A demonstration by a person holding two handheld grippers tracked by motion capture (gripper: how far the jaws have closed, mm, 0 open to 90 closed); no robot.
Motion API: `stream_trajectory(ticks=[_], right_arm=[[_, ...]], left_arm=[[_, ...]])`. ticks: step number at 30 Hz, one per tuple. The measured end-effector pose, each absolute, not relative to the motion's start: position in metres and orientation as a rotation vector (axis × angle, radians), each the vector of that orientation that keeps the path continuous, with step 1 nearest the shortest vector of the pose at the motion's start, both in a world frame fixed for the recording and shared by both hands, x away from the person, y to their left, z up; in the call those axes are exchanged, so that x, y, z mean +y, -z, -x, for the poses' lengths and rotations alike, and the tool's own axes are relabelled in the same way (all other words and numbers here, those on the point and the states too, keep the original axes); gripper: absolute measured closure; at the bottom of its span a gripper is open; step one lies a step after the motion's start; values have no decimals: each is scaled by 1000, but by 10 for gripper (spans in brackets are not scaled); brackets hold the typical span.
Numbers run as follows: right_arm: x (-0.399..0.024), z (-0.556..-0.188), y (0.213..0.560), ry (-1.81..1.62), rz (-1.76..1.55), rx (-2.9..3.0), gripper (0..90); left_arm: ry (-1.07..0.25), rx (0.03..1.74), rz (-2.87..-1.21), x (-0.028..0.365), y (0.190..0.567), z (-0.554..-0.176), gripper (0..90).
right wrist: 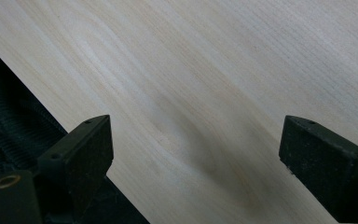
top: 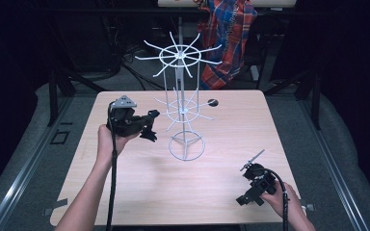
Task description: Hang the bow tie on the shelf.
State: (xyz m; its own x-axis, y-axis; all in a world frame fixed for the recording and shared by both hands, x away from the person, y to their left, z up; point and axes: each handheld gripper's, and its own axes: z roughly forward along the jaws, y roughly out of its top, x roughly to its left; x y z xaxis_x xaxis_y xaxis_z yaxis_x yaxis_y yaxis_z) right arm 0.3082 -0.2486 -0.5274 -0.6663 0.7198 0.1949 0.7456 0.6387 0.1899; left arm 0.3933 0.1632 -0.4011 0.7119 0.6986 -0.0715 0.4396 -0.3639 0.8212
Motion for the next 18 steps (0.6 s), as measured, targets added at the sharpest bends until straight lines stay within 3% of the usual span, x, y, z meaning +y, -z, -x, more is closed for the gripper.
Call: stream_trajectory(ticks=[18], right_arm=[[-247, -307, 528, 429, 1258, -2734, 93]], left_arm=[[-385, 826, -2034, 147, 412, -393, 885]])
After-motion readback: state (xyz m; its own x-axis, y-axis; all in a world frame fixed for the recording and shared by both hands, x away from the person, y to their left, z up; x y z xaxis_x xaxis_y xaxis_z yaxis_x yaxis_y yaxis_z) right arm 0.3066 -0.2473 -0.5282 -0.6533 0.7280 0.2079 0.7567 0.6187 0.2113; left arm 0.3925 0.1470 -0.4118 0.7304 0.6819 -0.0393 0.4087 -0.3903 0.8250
